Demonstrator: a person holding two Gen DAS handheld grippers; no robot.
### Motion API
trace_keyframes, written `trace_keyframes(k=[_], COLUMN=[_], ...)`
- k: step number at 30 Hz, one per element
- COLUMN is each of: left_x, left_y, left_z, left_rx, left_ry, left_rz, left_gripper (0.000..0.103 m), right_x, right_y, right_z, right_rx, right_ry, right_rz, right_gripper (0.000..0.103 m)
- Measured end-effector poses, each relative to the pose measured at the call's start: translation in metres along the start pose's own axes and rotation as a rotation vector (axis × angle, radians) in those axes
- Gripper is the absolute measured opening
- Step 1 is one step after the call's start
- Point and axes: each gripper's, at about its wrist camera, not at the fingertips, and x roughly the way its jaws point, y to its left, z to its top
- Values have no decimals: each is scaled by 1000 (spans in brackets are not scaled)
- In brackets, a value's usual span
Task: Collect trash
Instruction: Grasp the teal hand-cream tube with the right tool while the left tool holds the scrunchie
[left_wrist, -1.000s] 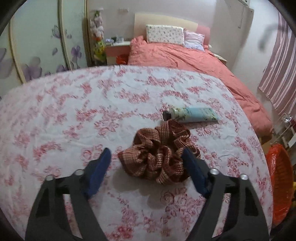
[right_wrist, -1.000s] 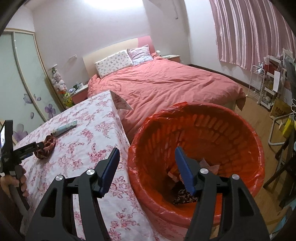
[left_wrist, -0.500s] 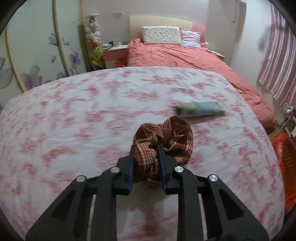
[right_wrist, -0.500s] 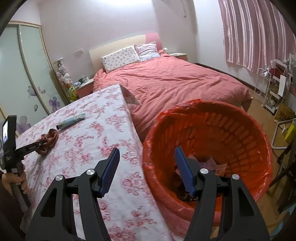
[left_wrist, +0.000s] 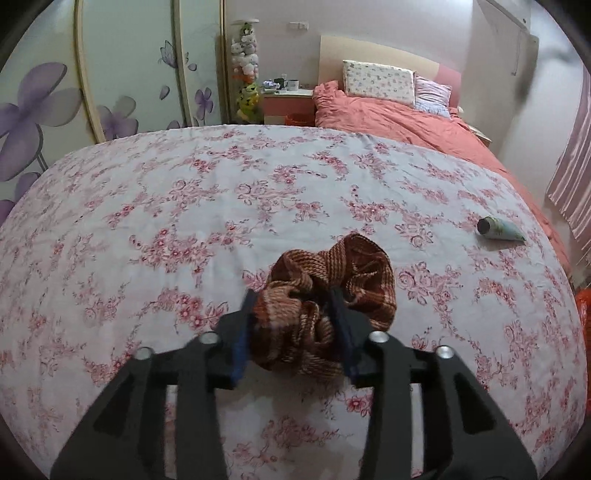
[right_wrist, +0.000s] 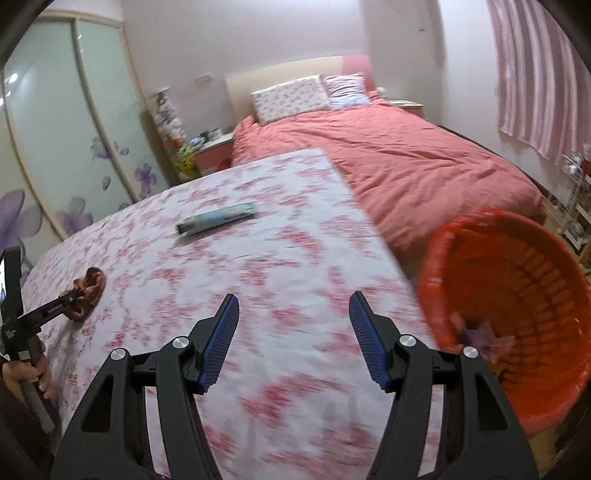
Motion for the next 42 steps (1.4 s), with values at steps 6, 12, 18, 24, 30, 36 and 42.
trace_keyframes(k=[6,12,18,24,30,36,42], left_x=[16,17,18,19,19,19,18], left_y=[7,3,2,3,4,7,10], left_z=[4,2,2,3,2,3,3], left_rx=[-52,-37,-33,-38,-41,-52,-65], left_ry=[53,60,63,64,63,61,58], left_rz=[-27,-16,-13,-34,-48,-77,-106], left_gripper=[74,77,78,82,84,89,94], right_x=[39,83,127,156,140,106,97], right_y=[40,75,108,114,96,74,73], right_z=[16,44,71,83,63,35,39], right_rx=[-2,51,97,143,119,57,60], right_ry=[44,88,104,156,196,196,145], right_rz=[11,8,-67,-180,-186,-124,-74], right_gripper=[64,64,64,64,61,51,51])
